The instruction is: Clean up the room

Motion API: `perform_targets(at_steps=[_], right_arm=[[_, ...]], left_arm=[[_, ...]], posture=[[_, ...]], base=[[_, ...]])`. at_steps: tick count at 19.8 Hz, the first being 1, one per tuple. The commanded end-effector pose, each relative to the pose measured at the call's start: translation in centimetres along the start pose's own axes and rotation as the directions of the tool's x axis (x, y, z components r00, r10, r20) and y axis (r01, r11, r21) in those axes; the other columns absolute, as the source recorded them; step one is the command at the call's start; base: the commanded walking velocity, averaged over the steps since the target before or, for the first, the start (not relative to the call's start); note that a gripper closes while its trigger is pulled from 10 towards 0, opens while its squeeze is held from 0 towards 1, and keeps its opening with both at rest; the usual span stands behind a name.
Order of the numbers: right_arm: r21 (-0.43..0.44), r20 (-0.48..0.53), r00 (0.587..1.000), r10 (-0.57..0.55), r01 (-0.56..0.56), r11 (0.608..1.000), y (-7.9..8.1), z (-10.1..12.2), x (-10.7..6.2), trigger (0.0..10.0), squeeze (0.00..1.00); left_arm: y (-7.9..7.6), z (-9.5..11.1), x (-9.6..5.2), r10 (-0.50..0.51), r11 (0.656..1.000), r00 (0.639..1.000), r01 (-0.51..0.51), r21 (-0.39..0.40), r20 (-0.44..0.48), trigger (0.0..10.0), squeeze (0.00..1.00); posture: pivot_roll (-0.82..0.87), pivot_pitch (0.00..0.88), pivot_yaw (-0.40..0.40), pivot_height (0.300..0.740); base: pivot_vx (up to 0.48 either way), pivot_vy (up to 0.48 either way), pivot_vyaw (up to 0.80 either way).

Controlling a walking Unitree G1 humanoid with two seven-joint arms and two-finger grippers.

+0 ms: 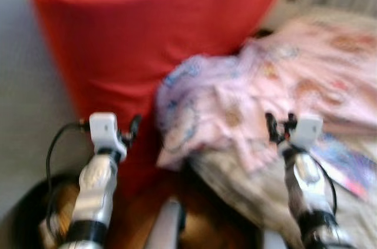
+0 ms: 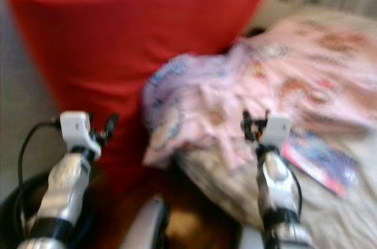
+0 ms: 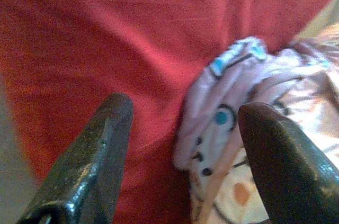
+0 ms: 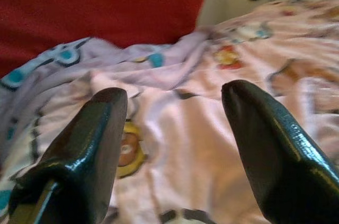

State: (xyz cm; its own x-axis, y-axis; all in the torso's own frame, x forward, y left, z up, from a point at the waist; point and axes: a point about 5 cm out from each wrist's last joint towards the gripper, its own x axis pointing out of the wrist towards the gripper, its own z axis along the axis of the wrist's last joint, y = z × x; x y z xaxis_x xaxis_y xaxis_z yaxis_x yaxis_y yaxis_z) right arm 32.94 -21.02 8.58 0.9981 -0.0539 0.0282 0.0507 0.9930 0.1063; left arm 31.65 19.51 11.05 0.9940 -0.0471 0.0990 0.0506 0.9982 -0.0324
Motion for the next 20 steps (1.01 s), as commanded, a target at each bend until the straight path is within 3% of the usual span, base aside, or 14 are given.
perform_targets(at_steps=[1, 3, 6, 8, 9, 11, 12, 13, 15, 17, 20], right_arm=[[0.013, 0.0, 1.0, 0.001, -0.001, 1.0, 0.1, -0.1, -0.2, 10.0, 0.0], [0.049, -0.008, 0.999, -0.032, 0.033, 0.998, -0.3, -0.3, -0.2, 10.0, 0.0], [0.124, -0.039, 0.989, -0.141, 0.145, 0.982, -2.1, -0.8, -0.5, 10.0, 0.0], [0.184, -0.077, 0.967, -0.243, 0.253, 0.95, -4.1, -1.2, -0.9, 10.0, 0.0], [0.262, -0.12, 0.935, -0.335, 0.355, 0.897, -5.9, -1.5, -1.4, 10.0, 0.0], [0.434, -0.202, 0.857, -0.473, 0.512, 0.742, -8.9, -2.2, -2.6, 10.0, 0.0], [0.49, -0.218, 0.847, -0.485, 0.525, 0.696, -9.4, -2.4, -2.8, 10.0, 0.0], [0.562, -0.244, 0.825, -0.509, 0.548, 0.62, -9.9, -2.8, -3.2, 10.0, 0.0], [0.647, -0.258, 0.817, -0.515, 0.542, 0.536, -9.8, -3.0, -3.2, 10.0, 0.03], [0.684, -0.25, 0.821, -0.514, 0.526, 0.506, -9.4, -3.2, -3.1, 10.0, 1.0], [0.731, -0.278, 0.82, -0.501, 0.519, 0.444, -8.3, -3.9, -2.9, 10.0, 1.0]], left_arm=[[-0.2, 0.2, 0.1, -0.012, 1.0, 1.0, 0.012, 0.005, 0.002, 10.0, 0.0], [-0.4, 0.2, 0.1, -0.021, 1.0, 1.0, 0.021, 0.007, 0.002, 10.0, 0.0], [-0.7, 0.1, 0.0, -0.039, 0.999, 0.999, 0.039, 0.016, -0.003, 10.0, 0.0], [-0.7, 0.1, -0.1, -0.04, 0.999, 0.999, 0.04, 0.014, -0.002, 10.0, 0.0], [-0.7, 0.2, -0.2, -0.043, 0.999, 0.999, 0.043, 0.014, -0.002, 10.0, 0.0], [-1.1, 0.5, -0.2, -0.066, 0.998, 0.998, 0.066, 0.016, 0.001, 10.0, 0.0], [-1.2, 0.5, -0.2, -0.075, 0.997, 0.997, 0.075, 0.019, 0.0, 10.0, 0.0], [-1.3, 0.9, -0.5, -0.098, 0.995, 0.995, 0.098, 0.027, 0.003, 10.0, 0.0], [-1.5, 1.2, -0.7, -0.122, 0.992, 0.993, 0.122, 0.039, -0.008, 10.0, 0.0], [-1.5, 1.7, -1.5, -0.139, 0.989, 0.99, 0.139, 0.049, -0.008, 10.0, 0.0], [-1.4, 2.0, -1.7, -0.148, 0.987, 0.989, 0.149, 0.058, -0.017, 10.0, 0.0]], posture=[[0.09, 0.094, 0.038, 0.586], [0.09, 0.097, 0.039, 0.586], [0.09, 0.103, 0.042, 0.586], [0.09, 0.111, 0.046, 0.586], [0.09, 0.121, 0.049, 0.586], [0.11, 0.15, 0.063, 0.586], [0.11, 0.158, 0.07, 0.586], [0.14, 0.188, 0.097, 0.586], [0.16, 0.218, 0.127, 0.586], [0.2, 0.258, 0.157, 0.586], [0.23, 0.302, 0.18, 0.586]], base=[[0.0, 0.0, 0.8], [0.0, 0.0, 0.0], [0.0, 0.0, 0.0], [0.0, 0.0, 0.0], [0.0, 0.0, 0.0], [0.0, 0.0, 0.0], [0.0, 0.0, 0.0], [0.0, 0.0, 0.0], [0.0, 0.0, 0.0], [0.0, 0.0, 0.0], [0.0, 0.0, 0.0]])
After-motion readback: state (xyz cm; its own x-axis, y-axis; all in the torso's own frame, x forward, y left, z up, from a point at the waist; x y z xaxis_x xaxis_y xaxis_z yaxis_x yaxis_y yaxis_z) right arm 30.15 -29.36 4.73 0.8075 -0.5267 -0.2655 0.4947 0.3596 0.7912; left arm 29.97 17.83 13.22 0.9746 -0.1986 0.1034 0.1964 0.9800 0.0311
